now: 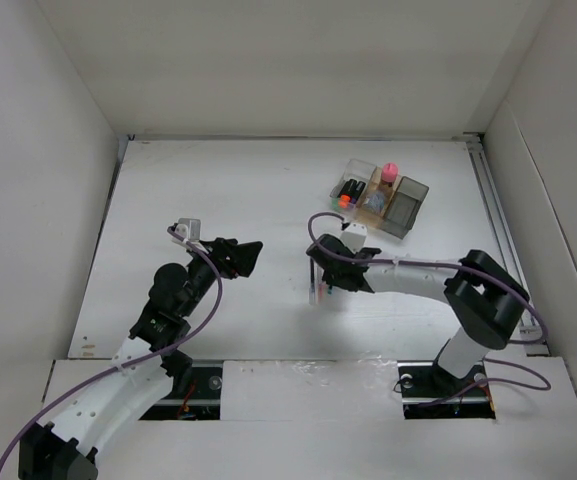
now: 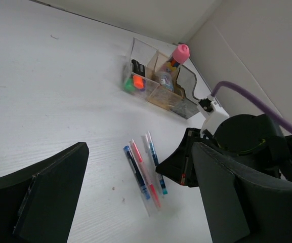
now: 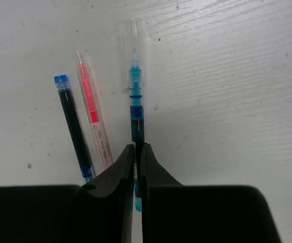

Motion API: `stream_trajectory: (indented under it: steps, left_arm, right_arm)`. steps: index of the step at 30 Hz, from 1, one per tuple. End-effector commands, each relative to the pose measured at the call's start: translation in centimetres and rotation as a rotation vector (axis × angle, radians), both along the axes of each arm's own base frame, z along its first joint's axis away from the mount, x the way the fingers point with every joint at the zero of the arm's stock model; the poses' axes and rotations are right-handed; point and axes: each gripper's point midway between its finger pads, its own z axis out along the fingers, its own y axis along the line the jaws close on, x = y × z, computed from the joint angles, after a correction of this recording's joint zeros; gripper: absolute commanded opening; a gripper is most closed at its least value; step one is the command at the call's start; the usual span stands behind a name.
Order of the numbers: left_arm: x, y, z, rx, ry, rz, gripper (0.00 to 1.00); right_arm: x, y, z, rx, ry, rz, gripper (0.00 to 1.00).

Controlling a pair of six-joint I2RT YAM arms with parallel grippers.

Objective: Sort the stationery into containers
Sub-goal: Pick up the pen from the center of the board, then place the pen in the storage box.

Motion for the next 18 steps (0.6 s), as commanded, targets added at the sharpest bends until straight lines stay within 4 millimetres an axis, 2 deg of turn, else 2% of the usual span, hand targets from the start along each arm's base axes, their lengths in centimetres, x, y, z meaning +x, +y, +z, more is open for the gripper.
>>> stream_trajectory:
  steps: [1,2,3,5,6,7,9,10,11,13,14,16,17,18]
  left_arm:
    - [-0.1,-0.1,2.8,-0.031,-0.074,-0.010,0.80]
    - [-0.1,-0.1,2.8,-0.031,-0.074,-0.010,0.80]
    - [-0.1,-0.1,2.8,-0.031,-0.074,-0.010,0.80]
    - [-0.1,-0.1,2.8,-0.031,-0.074,-0.010,0.80]
    - [-0.1,-0.1,2.8,-0.031,-0.074,-0.010,0.80]
    - [0.0,-0.2,3.0,-0.031,-0.074,-0.010,0.80]
    - [0.0,-0.2,3.0,-0.031,-0.074,-0.010,0.80]
    - [0.0,-0.2,3.0,-0.031,-0.074,-0.010,0.80]
    - [0.0,-0.2,3.0,-0.031,-0.074,-0.010,0.80]
    - [0.0,-0.2,3.0,-0.031,-0.074,-0.010,0.80]
    - [0.3,-0.3,2.4,-0.020,-0.054,-0.010,0.80]
    - [0.5,-0.4,2.4,-0.016,-0.047,-0.010,0.80]
    - [0.5,-0.4,2.4,-0.016,-0.047,-0.010,0.80]
    - [0.7,-0.5,2.0,-0.010,-0.035,-0.011,0.80]
  right_arm:
    - [0.6,-0.5,4.5,0.034,-0.099,-0.039,0.02]
    - [1.1,-0.8,6.0,0.031,-0.138,-0.047,0.02]
    - [1.6,-1.9,7.9,0.050,-0.167,-0.082,0.02]
    - [2.4,-3.5,9.7,0.064,-0.200,-0.108,0.02]
    - [3.5,-5.0,10.8,0.093,-0.217,-0.150,0.02]
    - [4.0,-5.9,13.1,0.135,-0.264,-0.159,0.02]
    - [5.0,-7.6,14.5,0.210,-0.282,-0.174,0.02]
    - [6.8,-10.3,15.6,0.249,-0.323,-0.243,0.02]
    - [7.3,-11.5,17.0,0.290,-0.357,-0.258,0.02]
    - [9.0,-14.2,17.6,0.348,-0.366,-0.298,0.02]
    - [9.7,-15.0,18.4,0.358,-0.376,-0.301,0.02]
    - [11.0,-16.1,18.5,0.366,-0.365,-0.313,0.02]
    - [12.5,-17.8,18.3,0.352,-0.357,-0.348,0.02]
    - [13.1,-18.3,18.0,0.359,-0.343,-0.357,0.02]
